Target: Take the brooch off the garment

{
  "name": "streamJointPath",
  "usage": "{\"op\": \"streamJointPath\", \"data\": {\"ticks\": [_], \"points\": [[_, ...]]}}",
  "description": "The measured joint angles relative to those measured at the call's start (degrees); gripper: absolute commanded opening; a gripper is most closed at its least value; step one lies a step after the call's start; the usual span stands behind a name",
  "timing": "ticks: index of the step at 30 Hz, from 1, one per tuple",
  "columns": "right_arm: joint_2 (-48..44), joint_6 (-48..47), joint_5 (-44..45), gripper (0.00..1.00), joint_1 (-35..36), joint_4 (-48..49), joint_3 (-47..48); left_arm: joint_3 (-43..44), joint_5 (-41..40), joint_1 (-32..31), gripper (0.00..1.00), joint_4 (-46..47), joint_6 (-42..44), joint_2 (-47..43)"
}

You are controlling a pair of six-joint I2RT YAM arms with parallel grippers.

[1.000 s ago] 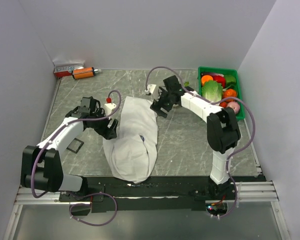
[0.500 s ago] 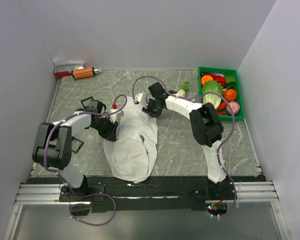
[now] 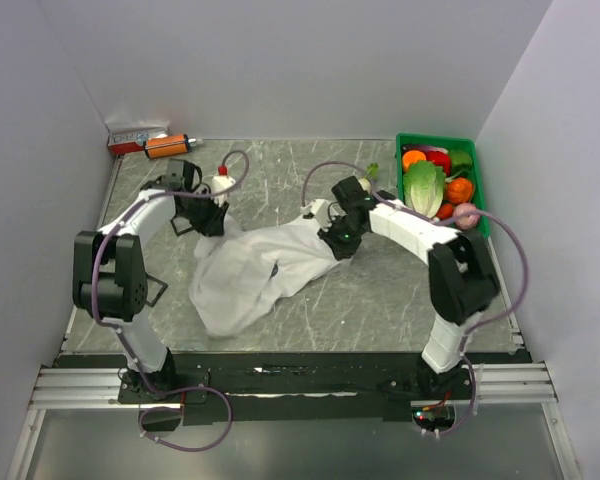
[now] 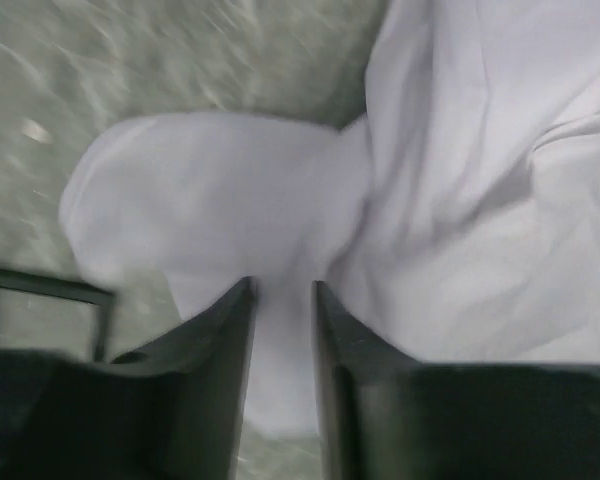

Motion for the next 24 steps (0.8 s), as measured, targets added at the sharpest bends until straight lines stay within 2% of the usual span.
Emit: {"op": "streamJointPath", "data": {"ticks": [3, 7, 13, 15, 17, 24], "points": [[-6.2, 3.3, -1.9, 0.41, 0.1, -2.2, -3.2, 3.4, -0.2, 0.9, 0.73, 1.7, -0.7, 1.6], [-9.2, 5.7, -2.6, 0.5, -0.1, -3.1, -3.4, 1.4, 0.7, 0.7, 0.81, 2.0, -2.4, -1.8], [-10.1, 5.3, -1.0, 0.54, -1.7, -0.2, -2.7, -13.9, 0.2, -0.6, 0.77, 2.6, -3.5, -20.2], [-9.8, 4.7, 0.2, 0.56, -2.2, 0.8, -2.3, -16.7, -0.3, -1.9, 0.75, 2.2, -3.3, -23.5], [-8.5, 4.2, 1.2, 0.61, -2.7, 1.4, -0.6, -18.1, -0.7, -3.2, 0.73, 2.1, -3.2, -23.6], [-3.0, 3.2, 3.2, 0.64, -6.0, 4.5, 5.0, -21.4, -3.6, -6.9, 0.72, 4.5, -5.9, -21.2]]}}
